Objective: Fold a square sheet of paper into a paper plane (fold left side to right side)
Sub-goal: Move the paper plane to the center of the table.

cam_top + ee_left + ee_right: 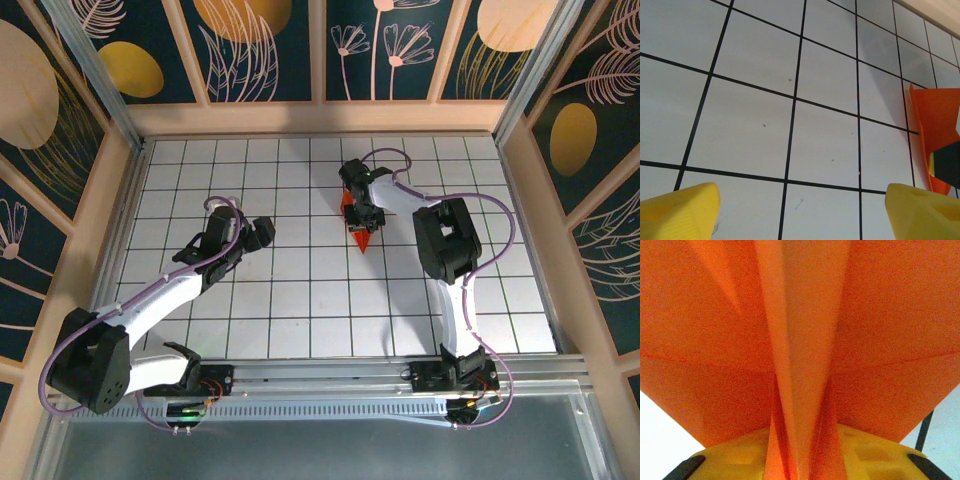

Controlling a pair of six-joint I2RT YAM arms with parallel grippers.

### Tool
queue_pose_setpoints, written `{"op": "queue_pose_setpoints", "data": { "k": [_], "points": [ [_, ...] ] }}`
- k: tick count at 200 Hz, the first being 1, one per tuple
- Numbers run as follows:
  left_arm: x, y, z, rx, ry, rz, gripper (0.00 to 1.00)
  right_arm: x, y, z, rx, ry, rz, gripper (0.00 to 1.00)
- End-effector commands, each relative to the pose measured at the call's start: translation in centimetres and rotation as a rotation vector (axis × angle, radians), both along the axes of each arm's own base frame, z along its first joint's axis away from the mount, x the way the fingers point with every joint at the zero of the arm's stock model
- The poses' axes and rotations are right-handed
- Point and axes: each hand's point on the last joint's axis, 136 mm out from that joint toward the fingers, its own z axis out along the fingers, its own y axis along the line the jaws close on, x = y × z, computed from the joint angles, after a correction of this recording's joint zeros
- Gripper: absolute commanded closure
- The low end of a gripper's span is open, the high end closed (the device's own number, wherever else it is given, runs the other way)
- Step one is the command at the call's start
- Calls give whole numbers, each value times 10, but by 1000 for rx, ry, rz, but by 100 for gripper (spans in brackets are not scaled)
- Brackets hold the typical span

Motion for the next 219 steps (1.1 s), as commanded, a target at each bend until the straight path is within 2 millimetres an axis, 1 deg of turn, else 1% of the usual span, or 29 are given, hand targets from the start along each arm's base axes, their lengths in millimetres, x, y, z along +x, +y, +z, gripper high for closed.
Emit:
{"op": "queue_pose_setpoints", "data": {
  "k": [1, 38, 82, 99, 189, 210, 219],
  "points": [
    [3, 3, 6, 14, -8, 1, 15, -1, 1, 4, 7, -11, 14, 66],
    [3, 3, 6, 15, -9, 3, 14, -1, 0, 7, 7, -21, 18, 64],
    [3, 2, 6, 14, -8, 2, 15, 4, 5, 28, 27, -58, 1, 64],
    [3, 3, 7, 13, -7, 3, 15, 3, 6, 32, 30, -62, 3, 64],
    [4, 2, 8, 10, -10, 3, 15, -1, 7, 45, 25, -68, 3, 61],
    [4, 2, 8, 11, -10, 3, 14, -3, 6, 52, 15, -76, 5, 57],
    [5, 2, 9, 10, -12, 3, 14, -3, 4, 58, 10, -88, 4, 55]
  ]
}}
